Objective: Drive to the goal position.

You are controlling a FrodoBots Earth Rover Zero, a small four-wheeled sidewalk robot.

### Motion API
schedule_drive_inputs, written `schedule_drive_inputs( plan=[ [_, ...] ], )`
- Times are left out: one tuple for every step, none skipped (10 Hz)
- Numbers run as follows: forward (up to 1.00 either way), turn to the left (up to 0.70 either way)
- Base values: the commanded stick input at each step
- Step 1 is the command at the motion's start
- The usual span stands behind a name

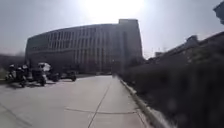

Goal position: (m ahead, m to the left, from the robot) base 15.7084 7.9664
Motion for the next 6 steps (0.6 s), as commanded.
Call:
schedule_drive_inputs(
  plan=[
    [1.0,0.13],
    [1.0,0.0],
    [1.0,0.0],
    [1.0,0.0],
    [1.0,0.0],
    [1.0,-0.22]
  ],
)
